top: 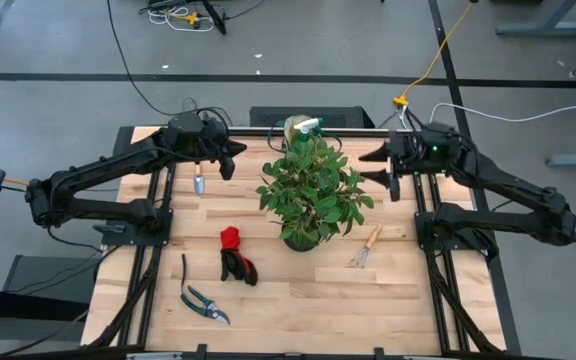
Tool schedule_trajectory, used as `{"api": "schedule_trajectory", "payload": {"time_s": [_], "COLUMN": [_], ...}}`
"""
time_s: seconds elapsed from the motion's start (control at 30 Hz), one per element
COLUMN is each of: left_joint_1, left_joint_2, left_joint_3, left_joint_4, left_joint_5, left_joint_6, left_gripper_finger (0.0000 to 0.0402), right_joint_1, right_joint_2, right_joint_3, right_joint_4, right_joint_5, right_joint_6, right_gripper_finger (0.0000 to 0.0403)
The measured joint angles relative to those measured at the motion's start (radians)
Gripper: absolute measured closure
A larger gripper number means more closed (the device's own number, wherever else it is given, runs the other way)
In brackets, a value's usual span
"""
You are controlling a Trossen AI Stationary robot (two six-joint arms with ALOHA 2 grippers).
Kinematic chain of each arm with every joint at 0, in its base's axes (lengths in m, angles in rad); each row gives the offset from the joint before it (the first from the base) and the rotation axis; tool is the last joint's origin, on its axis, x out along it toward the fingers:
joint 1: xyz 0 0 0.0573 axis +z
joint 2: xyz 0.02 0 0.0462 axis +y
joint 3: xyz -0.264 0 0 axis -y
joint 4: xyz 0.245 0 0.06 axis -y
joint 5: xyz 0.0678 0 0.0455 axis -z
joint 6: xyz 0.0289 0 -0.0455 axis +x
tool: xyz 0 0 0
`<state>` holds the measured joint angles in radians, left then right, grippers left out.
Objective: Pick & Place Garden tools in Gardening bag
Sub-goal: Put the brown hand rake into the gardening bag
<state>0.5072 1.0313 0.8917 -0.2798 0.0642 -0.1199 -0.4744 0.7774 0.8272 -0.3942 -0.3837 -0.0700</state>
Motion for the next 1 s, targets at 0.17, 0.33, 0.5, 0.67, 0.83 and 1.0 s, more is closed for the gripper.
{"api": "schedule_trajectory", "payload": {"time_s": [0.17,0.33,0.5,0.67,0.83,1.0], "left_joint_1": [0.0,0.0,0.0,0.0,0.0,0.0], "left_joint_2": [0.0,0.0,0.0,0.0,0.0,0.0], "left_joint_3": [0.0,0.0,0.0,0.0,0.0,0.0], "left_joint_4": [0.0,0.0,0.0,0.0,-0.001,-0.001], "left_joint_5": [0.01,0.01,0.01,0.009,0.009,0.009], "left_joint_6": [-0.001,0.0,0.0,0.001,0.001,0.003], "left_gripper_finger": [0.0391,0.0396,0.0389,0.0385,0.0393,0.0394], "right_joint_1": [0.033,0.06,0.085,0.104,0.123,0.143], "right_joint_2": [-0.007,-0.007,-0.005,0.0,0.026,0.069], "right_joint_3": [0.0,0.0,0.0,0.0,0.0,0.0], "right_joint_4": [-0.09,-0.136,-0.267,-0.407,-0.488,-0.525], "right_joint_5": [0.0,0.001,0.001,0.012,0.036,0.036], "right_joint_6": [-0.034,-0.072,-0.166,-0.266,-0.308,-0.332], "right_gripper_finger": [0.0185,0.0185,0.0185,0.0185,0.0185,0.0185]}}
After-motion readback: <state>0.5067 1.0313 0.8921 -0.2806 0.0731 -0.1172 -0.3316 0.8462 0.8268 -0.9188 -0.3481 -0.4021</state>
